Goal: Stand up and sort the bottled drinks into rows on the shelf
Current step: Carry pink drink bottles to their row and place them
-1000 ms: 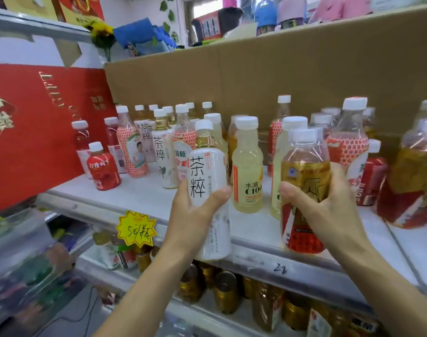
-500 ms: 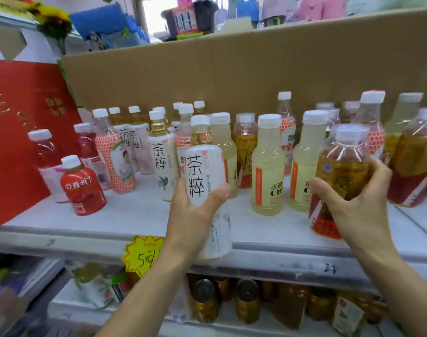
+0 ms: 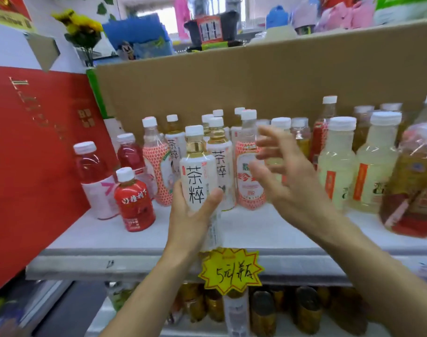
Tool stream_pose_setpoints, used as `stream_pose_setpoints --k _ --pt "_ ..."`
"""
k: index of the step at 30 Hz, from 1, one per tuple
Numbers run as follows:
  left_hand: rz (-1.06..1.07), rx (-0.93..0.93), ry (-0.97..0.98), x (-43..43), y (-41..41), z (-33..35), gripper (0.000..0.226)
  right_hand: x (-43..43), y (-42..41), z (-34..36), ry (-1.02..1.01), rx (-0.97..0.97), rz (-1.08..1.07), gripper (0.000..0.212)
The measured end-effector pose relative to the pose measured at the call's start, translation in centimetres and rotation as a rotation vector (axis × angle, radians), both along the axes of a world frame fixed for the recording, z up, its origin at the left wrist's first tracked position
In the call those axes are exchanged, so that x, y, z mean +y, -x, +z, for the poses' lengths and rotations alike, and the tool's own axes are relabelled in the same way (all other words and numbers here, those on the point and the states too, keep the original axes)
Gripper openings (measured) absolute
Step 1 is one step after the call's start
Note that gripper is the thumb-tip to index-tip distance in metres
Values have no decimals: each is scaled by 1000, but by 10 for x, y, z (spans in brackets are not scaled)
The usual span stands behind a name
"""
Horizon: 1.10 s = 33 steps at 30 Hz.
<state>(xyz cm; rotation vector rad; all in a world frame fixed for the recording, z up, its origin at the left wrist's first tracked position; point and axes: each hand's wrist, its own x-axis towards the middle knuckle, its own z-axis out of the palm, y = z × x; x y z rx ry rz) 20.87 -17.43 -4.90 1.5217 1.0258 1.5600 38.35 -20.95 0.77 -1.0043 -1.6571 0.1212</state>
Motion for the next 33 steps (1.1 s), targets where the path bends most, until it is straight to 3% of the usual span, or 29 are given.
stream_pose_setpoints --k 6,8,11,13,16,21,23,28,33 --pt "-58 61 25 14 14 2 52 49 65 60 232 -316 78 64" --pt "-92 113 64 20 16 3 55 64 75 69 271 -416 72 54" --pt "-49 210 75 32 26 4 66 83 79 76 308 -420 109 32" --pt "-19 324 62 31 35 8 73 94 79 77 303 -426 102 28" --pt "83 434 -41 31 51 12 79 113 84 80 293 -504 69 34" --pt "421 644 -348 33 84 26 50 151 98 94 175 -926 -213 36" --pt "503 617 -370 36 98 29 44 166 101 98 138 -1016 -262 34" --pt "608 498 -362 54 139 34 34 194 109 100 178 -1028 -297 34" --pt "659 402 -321 82 185 49 40 203 120 101 201 -1114 -461 33"
